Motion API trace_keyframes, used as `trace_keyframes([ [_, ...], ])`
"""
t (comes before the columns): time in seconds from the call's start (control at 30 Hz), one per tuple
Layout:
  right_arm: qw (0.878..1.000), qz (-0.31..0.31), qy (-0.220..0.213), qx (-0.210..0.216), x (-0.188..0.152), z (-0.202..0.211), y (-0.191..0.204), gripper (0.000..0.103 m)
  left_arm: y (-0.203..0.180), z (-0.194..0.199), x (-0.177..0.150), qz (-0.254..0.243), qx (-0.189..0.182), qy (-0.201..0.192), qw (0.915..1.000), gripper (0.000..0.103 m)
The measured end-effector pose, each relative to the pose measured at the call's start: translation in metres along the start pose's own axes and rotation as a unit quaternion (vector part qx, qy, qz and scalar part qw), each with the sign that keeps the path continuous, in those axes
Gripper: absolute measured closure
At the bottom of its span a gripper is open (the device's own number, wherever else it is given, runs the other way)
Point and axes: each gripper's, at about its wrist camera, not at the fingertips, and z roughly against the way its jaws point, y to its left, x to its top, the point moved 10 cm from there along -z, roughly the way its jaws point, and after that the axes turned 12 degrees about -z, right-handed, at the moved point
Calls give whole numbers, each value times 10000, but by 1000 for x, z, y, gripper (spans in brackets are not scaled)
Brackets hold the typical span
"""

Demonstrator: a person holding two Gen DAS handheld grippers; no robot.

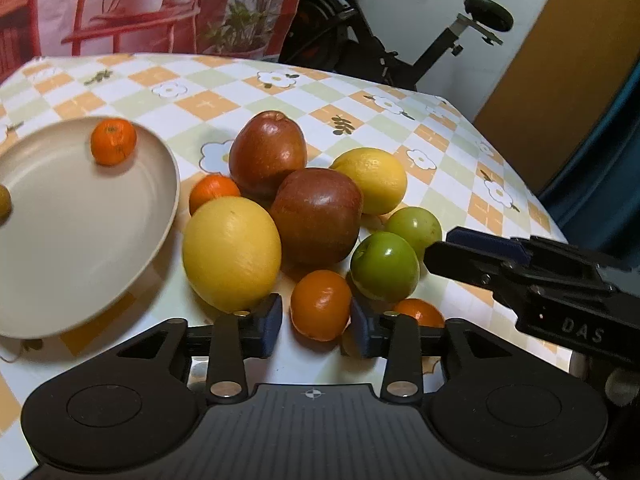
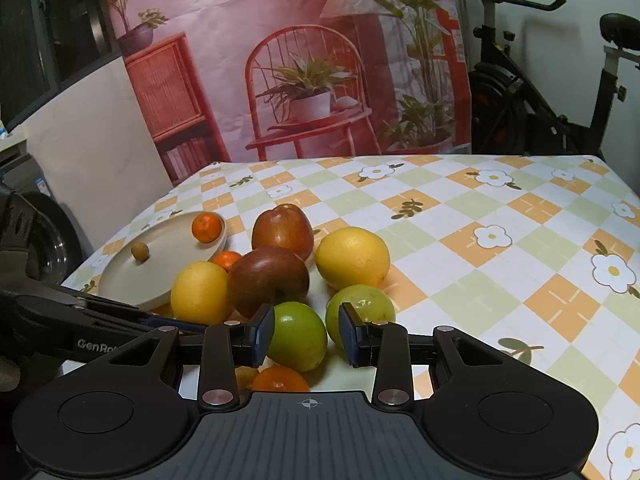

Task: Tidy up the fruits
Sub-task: 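Grasp an orange with the left tool while the right tool grasps a green apple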

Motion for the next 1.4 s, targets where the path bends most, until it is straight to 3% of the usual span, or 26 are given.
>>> trace_keyframes([
  [0.27,10000,-10,19,-11,0,-1,-2,70,-1,-7,-1,69,-117,34,9999,66],
  [0.5,10000,59,76,17,-4,-4,1,70,7,5,-1,69,154,-73,9998,67],
  [0.77,9968,766,240,-11,-9,-15,16,69,3,24,5,-212,332,-346,9986,67],
  [0.93,9954,864,395,-73,-11,-23,16,69,1,36,9,-330,420,-533,9971,67],
  [1.4,9906,1160,728,-56,-15,-43,30,61,20,60,12,-106,694,-845,9940,67],
])
